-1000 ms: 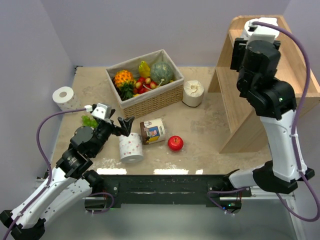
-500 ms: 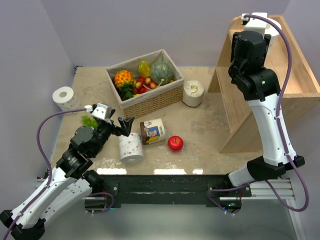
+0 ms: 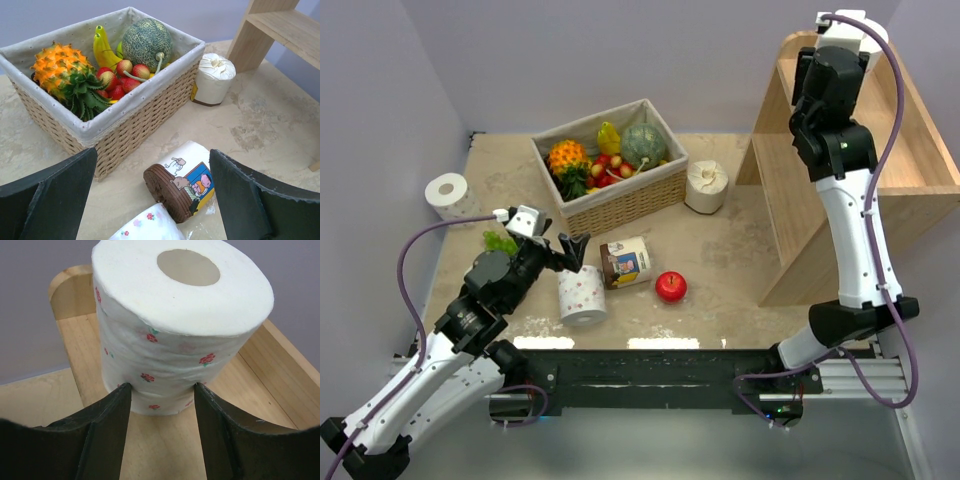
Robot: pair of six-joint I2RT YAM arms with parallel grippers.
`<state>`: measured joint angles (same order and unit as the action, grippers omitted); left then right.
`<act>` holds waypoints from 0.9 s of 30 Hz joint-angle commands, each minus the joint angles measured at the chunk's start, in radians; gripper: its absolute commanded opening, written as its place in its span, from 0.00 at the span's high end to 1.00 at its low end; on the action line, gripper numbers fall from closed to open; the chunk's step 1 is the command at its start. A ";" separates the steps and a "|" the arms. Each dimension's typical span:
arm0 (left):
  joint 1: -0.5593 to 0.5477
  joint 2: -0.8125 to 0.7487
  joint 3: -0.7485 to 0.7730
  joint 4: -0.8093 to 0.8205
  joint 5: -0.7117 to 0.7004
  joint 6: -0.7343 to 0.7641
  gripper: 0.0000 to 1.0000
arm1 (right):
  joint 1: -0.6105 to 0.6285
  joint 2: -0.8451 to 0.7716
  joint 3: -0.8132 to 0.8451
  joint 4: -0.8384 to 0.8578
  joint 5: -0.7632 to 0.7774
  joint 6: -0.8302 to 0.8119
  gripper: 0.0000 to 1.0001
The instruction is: Place and organize the paper towels onto the shelf
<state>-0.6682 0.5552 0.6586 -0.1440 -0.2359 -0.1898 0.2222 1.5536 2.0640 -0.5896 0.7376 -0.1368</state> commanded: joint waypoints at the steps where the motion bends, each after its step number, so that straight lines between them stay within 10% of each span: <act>1: 0.002 0.005 0.001 0.030 -0.013 0.018 0.01 | -0.038 0.028 0.001 0.063 -0.067 -0.012 0.44; 27: 0.002 0.135 0.073 -0.129 -0.218 -0.141 0.01 | -0.053 -0.099 0.004 -0.107 -0.349 0.046 0.29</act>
<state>-0.6682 0.6468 0.6685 -0.2199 -0.3576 -0.2375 0.1699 1.5669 2.0975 -0.6437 0.5179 -0.1162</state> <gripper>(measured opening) 0.993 0.696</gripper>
